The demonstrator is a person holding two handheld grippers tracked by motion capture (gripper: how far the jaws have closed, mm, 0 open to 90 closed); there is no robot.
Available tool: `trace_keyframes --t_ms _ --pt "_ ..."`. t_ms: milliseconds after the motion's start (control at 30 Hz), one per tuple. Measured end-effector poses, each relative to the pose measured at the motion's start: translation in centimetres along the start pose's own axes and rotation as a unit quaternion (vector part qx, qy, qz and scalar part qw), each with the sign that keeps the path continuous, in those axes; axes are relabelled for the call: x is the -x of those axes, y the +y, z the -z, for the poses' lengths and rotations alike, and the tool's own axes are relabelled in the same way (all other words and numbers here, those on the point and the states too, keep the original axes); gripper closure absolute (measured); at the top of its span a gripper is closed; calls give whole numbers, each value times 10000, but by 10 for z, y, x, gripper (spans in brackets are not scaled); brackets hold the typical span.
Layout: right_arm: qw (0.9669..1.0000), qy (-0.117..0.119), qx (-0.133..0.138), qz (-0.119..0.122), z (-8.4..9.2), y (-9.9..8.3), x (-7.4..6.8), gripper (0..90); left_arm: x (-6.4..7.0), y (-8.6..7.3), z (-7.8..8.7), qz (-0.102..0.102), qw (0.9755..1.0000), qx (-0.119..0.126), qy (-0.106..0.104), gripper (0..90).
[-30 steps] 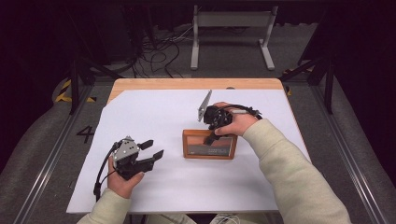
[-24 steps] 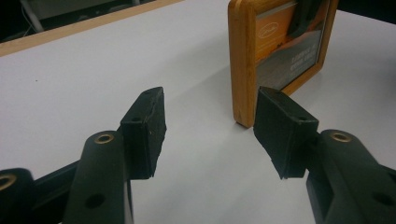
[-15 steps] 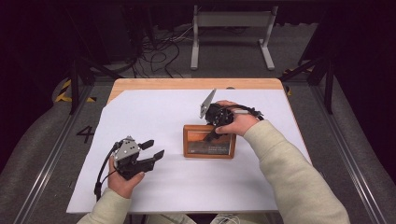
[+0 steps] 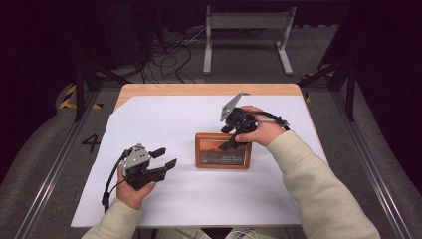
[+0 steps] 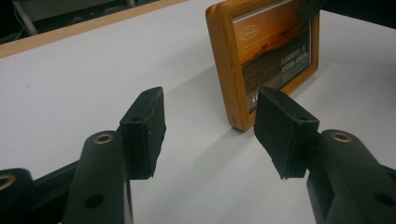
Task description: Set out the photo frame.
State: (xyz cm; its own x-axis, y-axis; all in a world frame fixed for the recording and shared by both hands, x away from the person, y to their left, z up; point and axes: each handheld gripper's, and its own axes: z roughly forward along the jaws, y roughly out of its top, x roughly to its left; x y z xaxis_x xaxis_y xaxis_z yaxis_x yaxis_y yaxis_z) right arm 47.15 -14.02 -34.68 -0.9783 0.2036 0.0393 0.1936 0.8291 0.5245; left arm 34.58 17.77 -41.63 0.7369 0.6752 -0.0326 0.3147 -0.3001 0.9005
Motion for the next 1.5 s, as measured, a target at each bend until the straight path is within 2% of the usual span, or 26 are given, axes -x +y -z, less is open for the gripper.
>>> trace_keyframes --t_ms 67,167,367,567,700,867,967,1000,1067,1133,1333,1400,1500 --pt "9997 -132 164 -159 8 -5 -2 212 -1 0 0 9 10000 4 1 435" --pt "9986 -184 343 -371 20 -15 -5 202 -1 1 0 -11 10000 2 -1 431" --pt "9962 -354 599 -532 42 -30 -9 193 -3 1 1 45 10000 39 13 429" --pt "9940 -498 778 -592 56 -45 -13 177 -3 -1 3 43 10000 16 45 428" --pt "9910 -631 957 -690 65 -59 -16 170 -3 -1 5 103 9999 45 70 428" --pt "9840 -927 1296 -799 74 -79 -22 152 -3 -1 4 66 9999 14 86 426" --pt "9773 -1121 1562 -890 79 -90 -27 148 -4 -1 4 102 9999 29 103 420" --pt "9773 -1121 1562 -890 79 -90 -27 148 -4 -1 4 102 9999 29 103 418" --pt "9742 -1184 1631 -1016 81 -97 -30 135 -4 -1 4 90 9999 31 113 417" --pt "9725 -1230 1675 -1057 82 -103 -33 134 -4 0 4 111 9999 41 113 410" --pt "9584 -1588 2018 -1246 87 -120 -44 134 -4 0 4 112 9999 47 117 391" --pt "9555 -1676 2063 -1277 88 -125 -46 133 -4 0 4 121 9998 64 120 381" --pt "9530 -1757 2094 -1306 88 -131 -49 130 -5 0 5 152 9998 82 128 364"
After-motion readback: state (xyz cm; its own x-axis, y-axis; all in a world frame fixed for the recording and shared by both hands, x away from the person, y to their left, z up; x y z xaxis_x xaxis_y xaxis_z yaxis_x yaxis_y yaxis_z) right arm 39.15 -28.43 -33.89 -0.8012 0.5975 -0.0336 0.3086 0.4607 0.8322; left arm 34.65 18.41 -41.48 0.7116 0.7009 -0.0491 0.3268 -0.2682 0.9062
